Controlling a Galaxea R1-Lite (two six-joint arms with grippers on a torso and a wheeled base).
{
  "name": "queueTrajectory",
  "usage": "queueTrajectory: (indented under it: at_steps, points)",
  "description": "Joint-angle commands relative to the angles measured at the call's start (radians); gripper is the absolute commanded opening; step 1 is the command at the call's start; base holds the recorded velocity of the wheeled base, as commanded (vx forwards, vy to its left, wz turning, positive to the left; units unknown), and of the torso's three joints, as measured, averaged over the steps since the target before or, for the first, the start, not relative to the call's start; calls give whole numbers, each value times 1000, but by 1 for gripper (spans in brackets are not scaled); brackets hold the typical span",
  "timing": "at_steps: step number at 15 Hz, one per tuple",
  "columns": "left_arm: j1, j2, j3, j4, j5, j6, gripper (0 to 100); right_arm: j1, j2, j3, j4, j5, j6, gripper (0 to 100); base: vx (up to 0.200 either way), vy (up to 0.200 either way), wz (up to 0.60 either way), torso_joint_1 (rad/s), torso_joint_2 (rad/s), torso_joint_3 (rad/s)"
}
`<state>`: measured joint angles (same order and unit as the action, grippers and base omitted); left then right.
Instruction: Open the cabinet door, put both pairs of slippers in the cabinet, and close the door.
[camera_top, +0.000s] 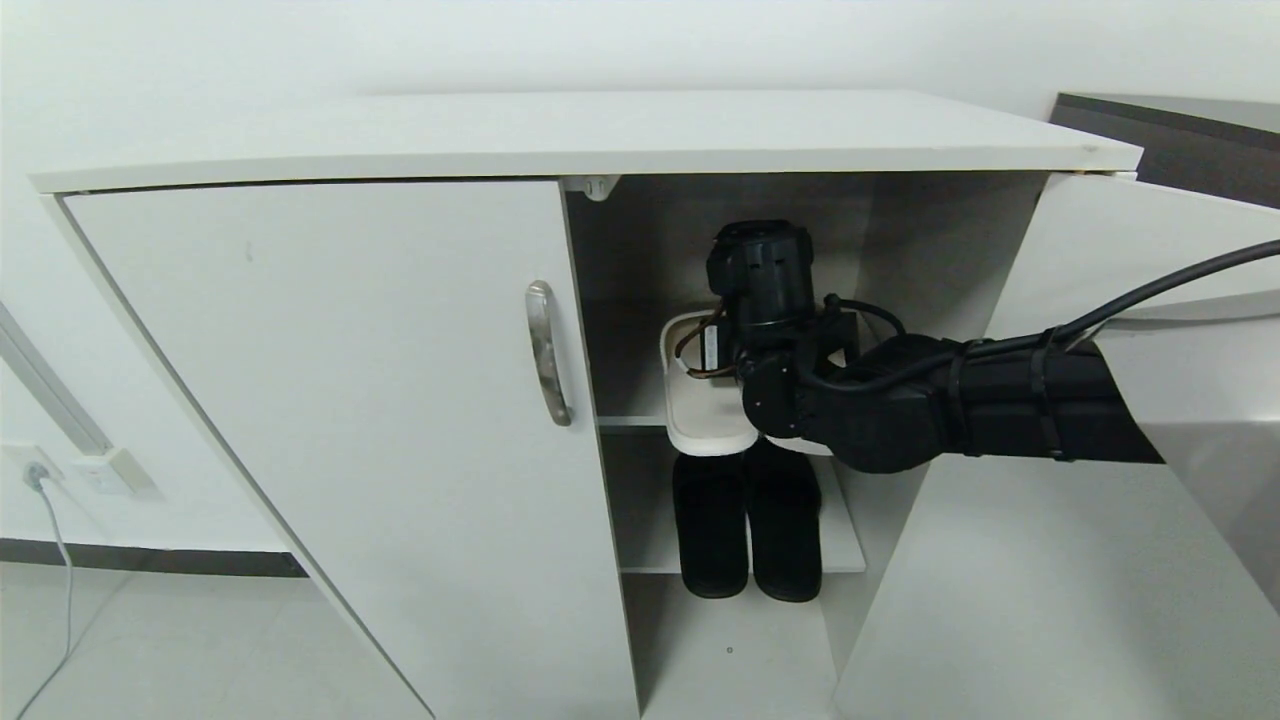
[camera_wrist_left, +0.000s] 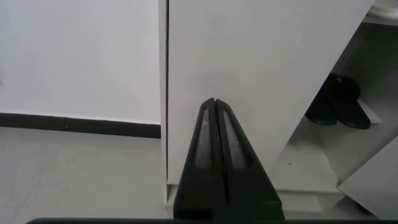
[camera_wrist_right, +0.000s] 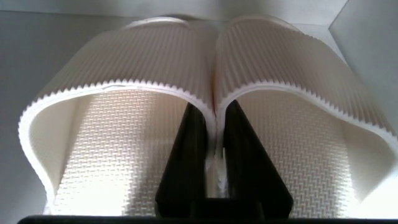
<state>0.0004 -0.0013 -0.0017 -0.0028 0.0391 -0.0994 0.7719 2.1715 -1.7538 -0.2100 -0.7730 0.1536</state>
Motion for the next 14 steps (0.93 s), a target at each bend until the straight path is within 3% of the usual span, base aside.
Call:
queueTrajectory:
  at_steps: [1,6,14]
  points:
    - [1,1,0,0,1,0,0,0,-1,2,1,-2,1,100,0,0,0,0,0,0]
    - [1,1,0,0,1,0,0,40,-94,100,0,-2,1,100,0,0,0,0,0,0]
    - [1,1,0,0,1,0,0,152,-368,415,-9,0,11,100,0,0,0,0,0,0]
